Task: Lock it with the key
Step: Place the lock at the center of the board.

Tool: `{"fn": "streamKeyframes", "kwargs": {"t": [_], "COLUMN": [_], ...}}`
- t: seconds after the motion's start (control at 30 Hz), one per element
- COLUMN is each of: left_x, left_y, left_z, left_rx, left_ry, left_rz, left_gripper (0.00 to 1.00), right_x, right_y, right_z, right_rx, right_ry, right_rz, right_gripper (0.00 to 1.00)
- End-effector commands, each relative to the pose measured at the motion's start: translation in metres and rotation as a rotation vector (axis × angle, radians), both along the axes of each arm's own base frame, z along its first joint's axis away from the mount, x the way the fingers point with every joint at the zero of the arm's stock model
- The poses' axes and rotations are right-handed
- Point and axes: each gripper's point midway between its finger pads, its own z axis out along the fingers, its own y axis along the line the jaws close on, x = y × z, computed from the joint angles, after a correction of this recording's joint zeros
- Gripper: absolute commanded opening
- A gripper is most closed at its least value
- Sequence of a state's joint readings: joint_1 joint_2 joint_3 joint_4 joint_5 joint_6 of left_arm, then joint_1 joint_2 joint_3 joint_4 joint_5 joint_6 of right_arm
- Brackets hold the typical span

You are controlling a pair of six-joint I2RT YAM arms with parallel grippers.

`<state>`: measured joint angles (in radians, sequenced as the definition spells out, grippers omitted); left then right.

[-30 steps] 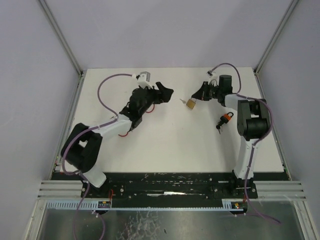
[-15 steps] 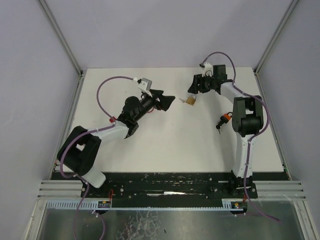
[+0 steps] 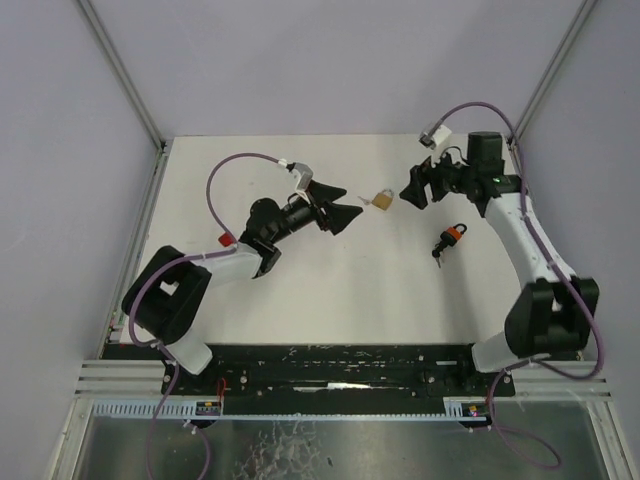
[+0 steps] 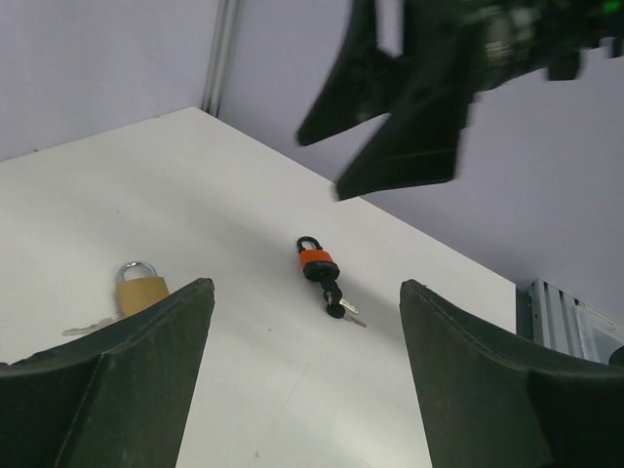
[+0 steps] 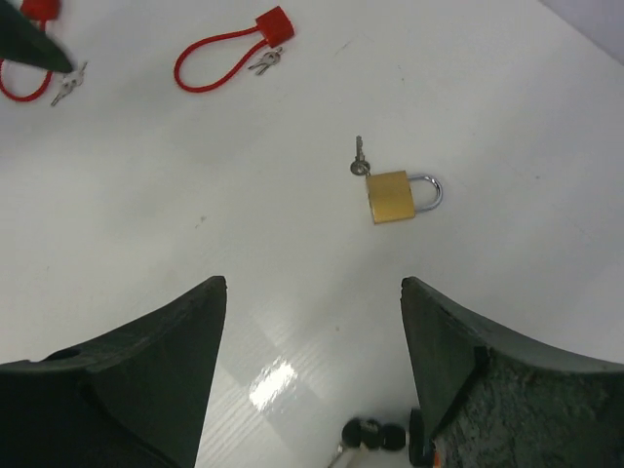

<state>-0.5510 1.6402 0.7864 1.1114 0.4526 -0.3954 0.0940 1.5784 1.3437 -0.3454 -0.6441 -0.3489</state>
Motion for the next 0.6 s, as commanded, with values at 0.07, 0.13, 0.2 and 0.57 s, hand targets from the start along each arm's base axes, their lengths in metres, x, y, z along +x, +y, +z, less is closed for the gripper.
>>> {"fn": "streamKeyframes", "kwargs": {"t": [0.07,0.13,0.2,0.57], "left_x": [-0.009,-0.012,-0.018,-0.019], "left_y": [-0.048,-0.074,-0.101,-0.169], "left_z": [-0.009,-0.027,-0.048,-0.127], "left_rx": [0.085,0.147,0.214,0.555], "left_ry": [0.048,0.087,0.121,0.245], "left_rz": [-0.054,-0.067,-0.086,-0.037], "left_gripper": [0.75,0.75,0.75,0.72], "right_x": [-0.074,-0.073,-0.069,-0.043], "right_y": [-0.062,-0.082,-0.096,-0.167], "right_z": [0.015,0.018,0.016,-0.08], "right_rx": [0.122,0.116,0.118,0.074], "right_ry": [-0.063,-0.106,-0.099,0.26], "right_rz": [-0.073,-0.139,-0.192,-0.454], "right_gripper": [0.8,0.79,0.8,0.72]}}
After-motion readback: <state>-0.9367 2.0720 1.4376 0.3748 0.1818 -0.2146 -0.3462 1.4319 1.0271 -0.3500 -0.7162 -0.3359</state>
